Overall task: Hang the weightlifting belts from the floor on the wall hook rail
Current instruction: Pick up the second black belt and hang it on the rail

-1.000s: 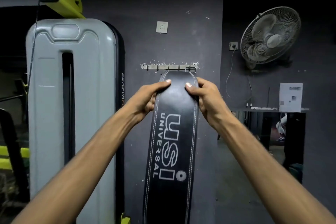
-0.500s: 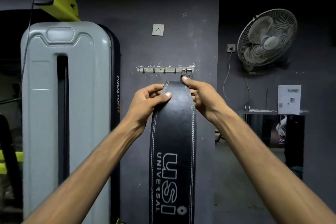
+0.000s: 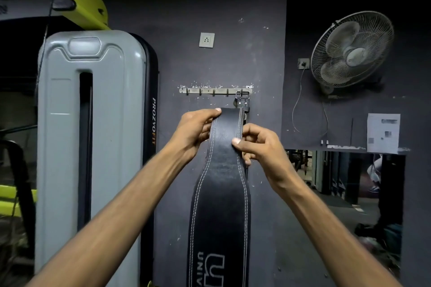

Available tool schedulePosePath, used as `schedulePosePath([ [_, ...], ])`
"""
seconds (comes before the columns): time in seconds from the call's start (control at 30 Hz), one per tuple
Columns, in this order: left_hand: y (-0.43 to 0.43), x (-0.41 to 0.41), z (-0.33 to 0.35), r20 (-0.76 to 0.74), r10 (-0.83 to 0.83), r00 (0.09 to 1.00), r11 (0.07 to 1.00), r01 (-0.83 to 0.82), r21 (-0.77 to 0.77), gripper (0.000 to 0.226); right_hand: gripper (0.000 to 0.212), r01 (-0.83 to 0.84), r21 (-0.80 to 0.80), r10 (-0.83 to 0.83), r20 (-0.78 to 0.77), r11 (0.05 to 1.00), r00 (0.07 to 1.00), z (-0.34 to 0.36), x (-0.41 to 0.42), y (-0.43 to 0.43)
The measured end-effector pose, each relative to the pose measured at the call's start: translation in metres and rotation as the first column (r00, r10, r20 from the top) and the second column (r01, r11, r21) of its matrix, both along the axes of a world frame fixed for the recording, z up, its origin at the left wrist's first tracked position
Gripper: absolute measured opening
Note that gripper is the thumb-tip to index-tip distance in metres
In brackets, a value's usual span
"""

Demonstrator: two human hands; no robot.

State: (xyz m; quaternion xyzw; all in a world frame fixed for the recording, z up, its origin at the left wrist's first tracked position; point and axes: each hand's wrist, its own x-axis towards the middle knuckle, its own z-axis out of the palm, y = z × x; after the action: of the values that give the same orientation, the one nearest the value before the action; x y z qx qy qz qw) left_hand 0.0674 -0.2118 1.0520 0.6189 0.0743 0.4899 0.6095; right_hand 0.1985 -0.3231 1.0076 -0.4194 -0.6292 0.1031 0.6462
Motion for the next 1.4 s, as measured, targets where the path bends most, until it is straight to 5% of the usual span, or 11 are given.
schedulePosePath([
  [0.17,-0.015,0.012,-0.020,-0.007,0.102,0.995,0.983,-0.100,0.153,0.005,0.035,0.019,-0.191,-0.057,-0.196,0.981,0.979,0.021,0.025,0.003],
  [0.33,-0.013,0.014,-0.046,-0.023,0.096,0.995,0.973,-0.089,0.213,0.013,0.021,-0.079,-0.140,0.029,-0.331,0.987,0.943,0.029,0.033,0.017],
  [0.5,0.009,0.020,-0.042,-0.145,-0.007,0.989,1.000,0.011,0.027,0.027,0.015,0.068,-0.081,-0.080,-0.145,0.994,0.986,0.006,0.025,0.022],
  [0.67,0.042,0.033,-0.031,-0.139,-0.177,0.974,0.984,0.173,-0.044,0.086,0.025,0.032,-0.018,-0.034,-0.074,0.999,0.997,-0.009,0.030,0.040],
  [0.87,0.085,0.061,-0.016,-0.105,0.120,0.987,0.989,-0.110,0.095,0.040,0.022,-0.024,-0.074,0.021,-0.041,0.997,0.999,-0.025,0.043,0.086],
  [1.1,0.162,0.072,-0.017,-0.118,0.180,0.977,0.905,-0.118,0.409,0.052,0.060,-0.011,-0.300,0.034,0.072,0.954,0.997,-0.004,0.093,0.150],
  [1.4,0.246,0.101,-0.028,-0.143,0.131,0.981,0.843,-0.034,0.537,0.030,0.036,0.162,-0.067,-0.173,-0.223,0.985,0.959,0.017,0.109,0.227],
])
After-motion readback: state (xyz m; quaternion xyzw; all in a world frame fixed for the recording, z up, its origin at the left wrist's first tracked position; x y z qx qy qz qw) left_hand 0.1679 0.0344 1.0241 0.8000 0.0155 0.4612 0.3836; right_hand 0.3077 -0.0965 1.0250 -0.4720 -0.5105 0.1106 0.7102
